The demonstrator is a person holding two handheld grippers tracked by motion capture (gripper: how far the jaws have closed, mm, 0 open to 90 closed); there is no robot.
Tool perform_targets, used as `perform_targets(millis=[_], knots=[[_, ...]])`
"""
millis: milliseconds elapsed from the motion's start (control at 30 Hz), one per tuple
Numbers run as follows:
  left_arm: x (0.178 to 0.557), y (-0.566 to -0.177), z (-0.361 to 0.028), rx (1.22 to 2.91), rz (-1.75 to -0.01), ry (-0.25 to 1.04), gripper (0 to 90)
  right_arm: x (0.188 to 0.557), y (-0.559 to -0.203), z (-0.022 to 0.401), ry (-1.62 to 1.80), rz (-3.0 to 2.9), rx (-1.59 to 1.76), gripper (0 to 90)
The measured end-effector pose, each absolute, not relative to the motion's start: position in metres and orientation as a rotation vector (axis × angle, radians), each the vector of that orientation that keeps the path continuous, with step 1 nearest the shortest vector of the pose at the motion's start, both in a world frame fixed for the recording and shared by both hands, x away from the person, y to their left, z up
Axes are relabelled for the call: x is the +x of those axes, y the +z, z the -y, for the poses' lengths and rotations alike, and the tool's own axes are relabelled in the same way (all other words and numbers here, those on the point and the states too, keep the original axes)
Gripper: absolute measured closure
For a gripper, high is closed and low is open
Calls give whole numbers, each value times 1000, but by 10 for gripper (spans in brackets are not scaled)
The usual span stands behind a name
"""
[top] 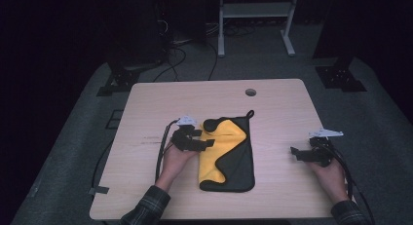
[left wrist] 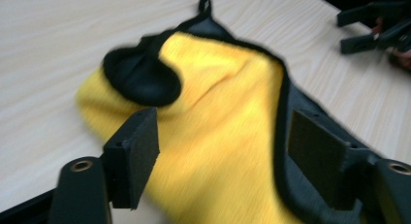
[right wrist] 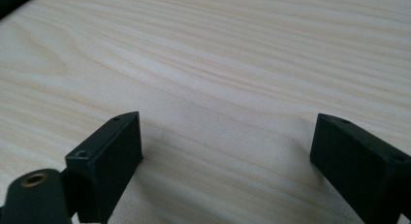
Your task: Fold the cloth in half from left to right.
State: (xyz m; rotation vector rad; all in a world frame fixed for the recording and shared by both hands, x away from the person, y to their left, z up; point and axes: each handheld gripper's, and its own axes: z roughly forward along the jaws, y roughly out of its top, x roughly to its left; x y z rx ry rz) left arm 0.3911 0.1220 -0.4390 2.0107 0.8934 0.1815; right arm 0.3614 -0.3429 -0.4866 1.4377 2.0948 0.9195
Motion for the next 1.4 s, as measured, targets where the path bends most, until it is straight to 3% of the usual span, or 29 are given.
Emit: perform_targets(millis=[300, 667, 1233, 1267, 1400], knots=[[372, -456, -130, 2104, -916, 217, 110, 361, -487, 343, 920, -2095, 1439, 102], [349, -473, -121, 2292, -883, 313, 105, 361, -487, 343, 919, -2093, 1440, 103], [316, -473, -135, 2275, -925, 338, 126, 361, -487, 343, 919, -2092, 1440, 105], [316, -473, -135, 2276, -925, 340, 125, 360, -486, 343, 924, -2095, 1434, 164], [315, -474, -136, 2262, -925, 345, 114, 363, -478, 339, 974, -2143, 1436, 188]])
